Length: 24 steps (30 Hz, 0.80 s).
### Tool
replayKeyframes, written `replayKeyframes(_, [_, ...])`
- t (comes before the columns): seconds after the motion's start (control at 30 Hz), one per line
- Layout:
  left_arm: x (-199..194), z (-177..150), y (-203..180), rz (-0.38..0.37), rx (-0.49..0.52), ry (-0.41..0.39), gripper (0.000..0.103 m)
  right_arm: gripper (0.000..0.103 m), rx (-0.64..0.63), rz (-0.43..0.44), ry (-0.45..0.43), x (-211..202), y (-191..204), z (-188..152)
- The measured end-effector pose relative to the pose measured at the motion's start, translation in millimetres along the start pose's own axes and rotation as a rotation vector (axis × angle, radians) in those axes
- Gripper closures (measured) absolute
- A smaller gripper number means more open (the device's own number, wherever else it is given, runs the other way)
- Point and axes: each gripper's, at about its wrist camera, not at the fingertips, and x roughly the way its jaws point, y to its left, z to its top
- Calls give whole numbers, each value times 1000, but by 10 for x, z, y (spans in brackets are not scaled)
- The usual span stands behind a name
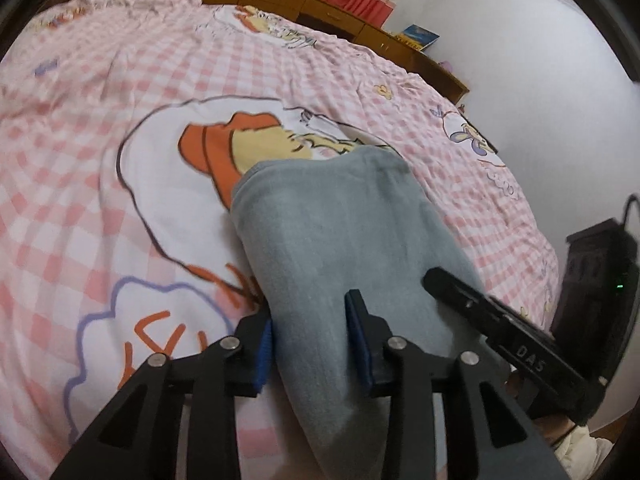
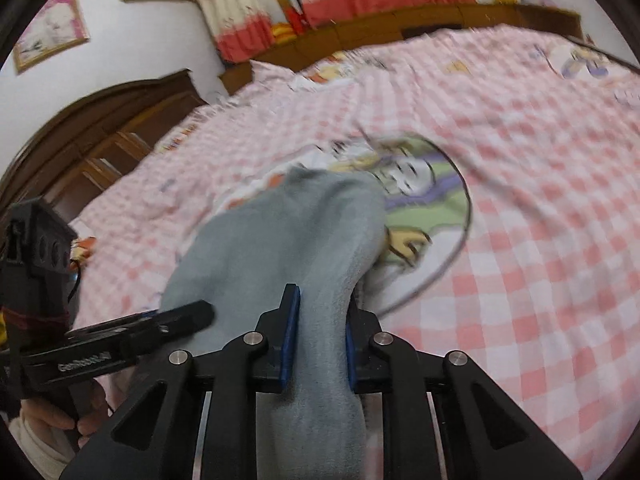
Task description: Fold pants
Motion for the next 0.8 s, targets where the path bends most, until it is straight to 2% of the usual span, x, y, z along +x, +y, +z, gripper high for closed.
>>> replayKeyframes(0.07, [-17, -24, 20, 1, -3, -6, 57, 82, 3, 0, 18, 27, -62, -41])
replayKeyframes(0.13, [-62, -41, -22, 36, 20, -16, 53, 80, -28, -9, 20, -10, -63, -50])
replayKeyframes(0.3, [-318, -54, -191, 86, 55, -65, 55, 78, -35, -8, 48, -153, -53, 20])
replayKeyframes(0.43, [-523, 57, -359, 76, 105, -124, 55, 78, -102, -24, 8, -376, 23, 178])
replayKeyframes(0.6, [-330, 236, -462, 66, 128, -102, 55, 78, -150, -17, -22, -334, 148, 362])
replayKeyframes(0.67, [-203, 279, -437, 57, 126, -80, 57, 78, -157, -8, 6, -188, 174, 412])
replayKeyframes(0.8, [33, 294, -340, 103, 119, -41, 66, 78, -167, -42, 100, 178, 145, 395])
